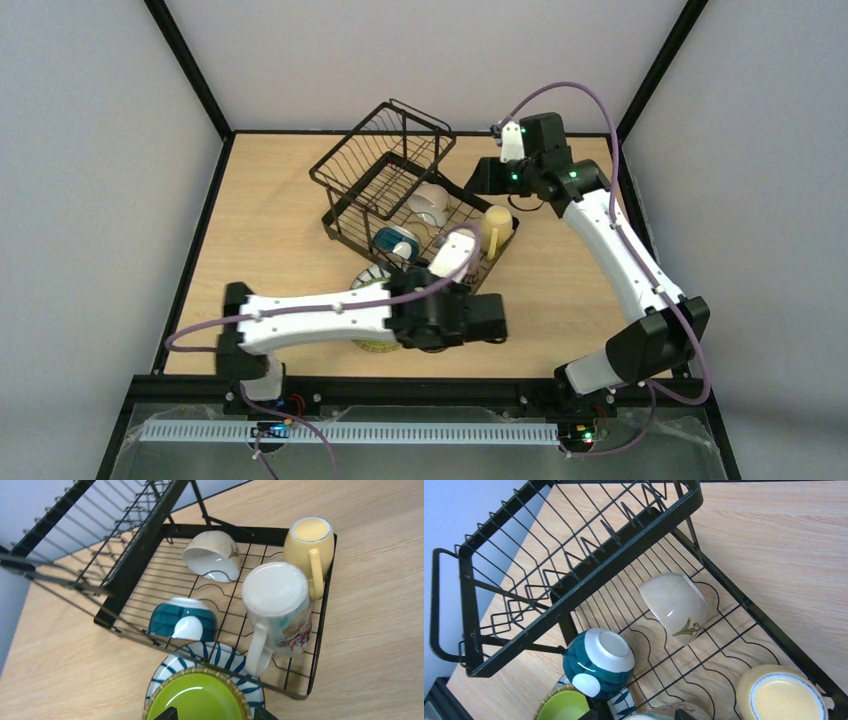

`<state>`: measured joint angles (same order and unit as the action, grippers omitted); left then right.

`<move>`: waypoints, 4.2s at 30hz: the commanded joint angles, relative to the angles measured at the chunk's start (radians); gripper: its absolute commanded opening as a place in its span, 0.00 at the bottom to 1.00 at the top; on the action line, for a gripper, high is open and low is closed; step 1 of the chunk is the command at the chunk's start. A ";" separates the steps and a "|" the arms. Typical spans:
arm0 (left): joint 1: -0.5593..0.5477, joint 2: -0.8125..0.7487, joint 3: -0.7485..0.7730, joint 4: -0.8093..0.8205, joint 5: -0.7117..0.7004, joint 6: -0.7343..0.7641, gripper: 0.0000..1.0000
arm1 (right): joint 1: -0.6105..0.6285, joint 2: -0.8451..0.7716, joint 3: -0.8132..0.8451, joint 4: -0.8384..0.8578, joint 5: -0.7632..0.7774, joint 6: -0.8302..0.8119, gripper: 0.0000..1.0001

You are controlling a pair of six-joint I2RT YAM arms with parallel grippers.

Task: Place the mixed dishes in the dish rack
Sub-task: Move the dish rack to the center of the board.

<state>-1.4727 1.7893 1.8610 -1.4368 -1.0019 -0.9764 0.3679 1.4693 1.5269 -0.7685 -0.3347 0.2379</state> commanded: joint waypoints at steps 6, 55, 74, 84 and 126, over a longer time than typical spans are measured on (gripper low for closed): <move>0.010 -0.206 -0.221 -0.011 0.178 -0.209 0.89 | 0.003 -0.150 -0.134 0.025 0.044 0.068 0.87; 0.292 -0.522 -0.681 0.452 0.517 -0.177 0.95 | 0.003 -0.093 -0.610 0.262 0.509 0.506 0.79; 0.317 -0.533 -0.709 0.452 0.531 -0.153 0.94 | 0.002 0.052 -0.558 0.322 0.524 0.509 0.61; 0.330 -0.522 -0.712 0.455 0.543 -0.143 0.94 | 0.000 0.086 -0.547 0.325 0.543 0.524 0.19; 0.364 -0.424 -0.698 0.465 0.568 -0.099 0.95 | -0.153 0.315 -0.274 0.373 0.434 0.517 0.00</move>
<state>-1.1252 1.3540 1.1507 -0.9771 -0.4446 -1.0916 0.2443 1.7447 1.1915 -0.5156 0.0956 0.7403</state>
